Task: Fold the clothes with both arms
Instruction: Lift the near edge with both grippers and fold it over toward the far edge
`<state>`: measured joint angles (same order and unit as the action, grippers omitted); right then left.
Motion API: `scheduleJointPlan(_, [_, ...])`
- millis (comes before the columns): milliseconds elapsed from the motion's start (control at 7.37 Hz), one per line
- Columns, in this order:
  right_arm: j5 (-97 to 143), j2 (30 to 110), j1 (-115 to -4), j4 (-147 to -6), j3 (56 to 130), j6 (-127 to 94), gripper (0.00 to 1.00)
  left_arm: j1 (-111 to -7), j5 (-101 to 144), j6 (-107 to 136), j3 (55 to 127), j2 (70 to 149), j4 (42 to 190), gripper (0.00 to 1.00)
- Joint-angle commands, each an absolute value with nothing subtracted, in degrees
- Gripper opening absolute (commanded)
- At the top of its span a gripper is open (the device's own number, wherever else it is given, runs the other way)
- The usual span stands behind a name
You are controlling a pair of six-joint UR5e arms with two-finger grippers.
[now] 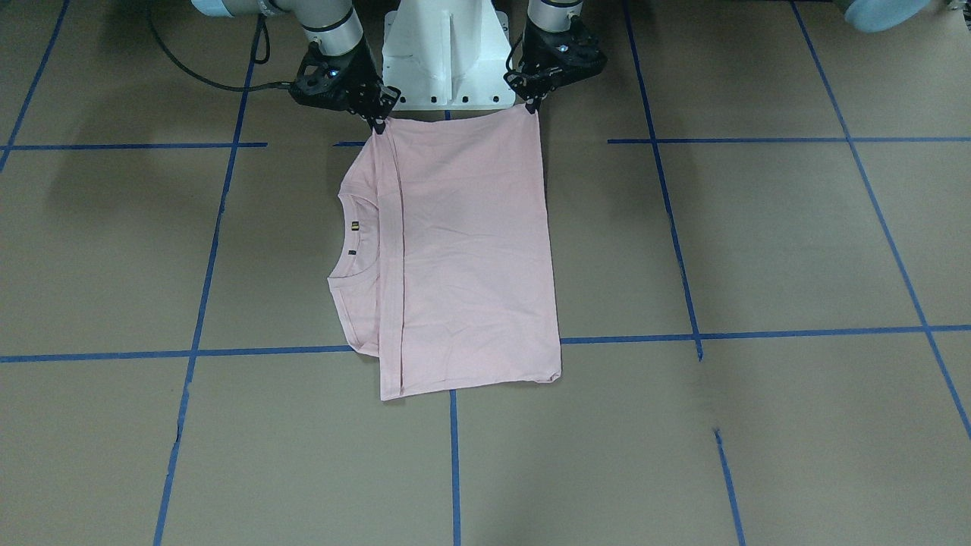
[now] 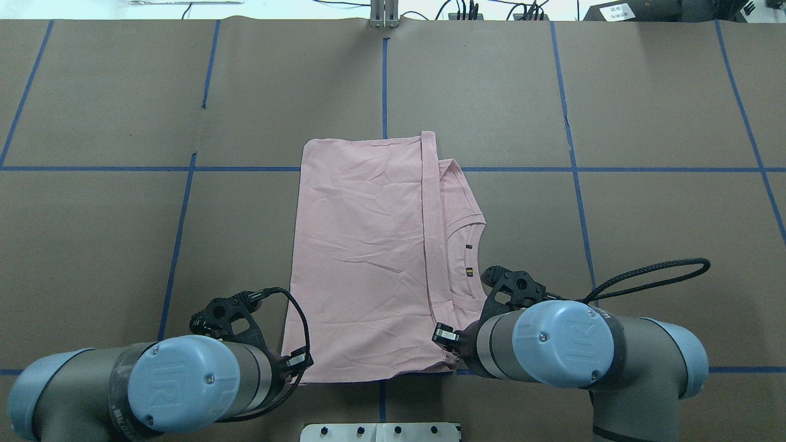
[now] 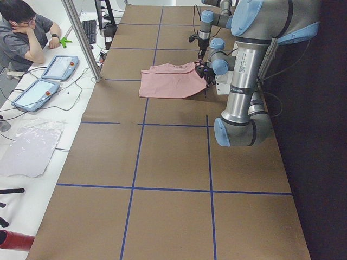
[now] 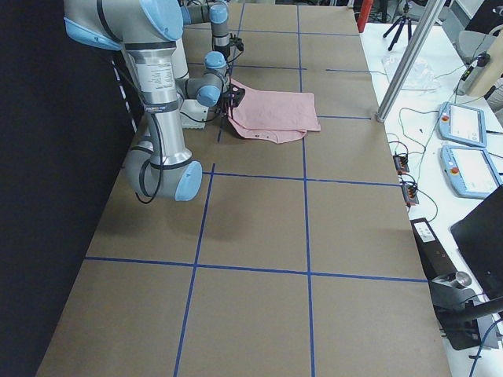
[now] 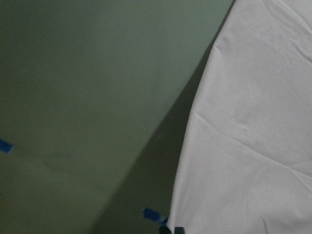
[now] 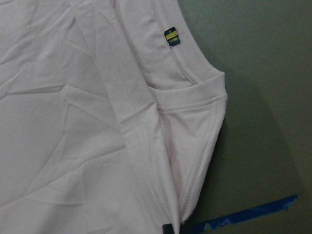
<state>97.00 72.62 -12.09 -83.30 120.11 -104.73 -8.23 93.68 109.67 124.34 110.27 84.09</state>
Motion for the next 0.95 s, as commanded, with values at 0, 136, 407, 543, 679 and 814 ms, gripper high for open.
scheduleJointPlan(0, [96.9,72.3,-11.3,-83.2,120.1,-104.7,0.00,-6.8,93.9,109.1,124.6,110.1,83.4,0.00])
scheduleJointPlan(136, [96.7,72.2,-12.0,-82.6,119.3,-104.2,0.00,-6.9,93.6,107.2,123.8,110.4,83.6,0.00])
scheduleJointPlan(407, [96.7,70.9,-15.6,-82.5,118.4,-103.7,0.00,-12.4,93.7,100.7,123.3,110.9,83.8,0.00])
scheduleJointPlan(543, [96.9,69.4,-17.7,-82.5,117.5,-103.3,0.00,-15.7,93.9,97.8,123.1,111.3,83.8,0.00])
scheduleJointPlan(679, [96.6,68.8,-18.6,-82.5,116.8,-102.1,0.00,-18.3,93.9,96.3,123.0,111.3,84.1,0.00])
scheduleJointPlan(814, [96.6,67.5,-19.9,-82.5,115.9,-102.0,0.00,-19.9,93.8,96.3,121.7,112.2,85.6,0.00])
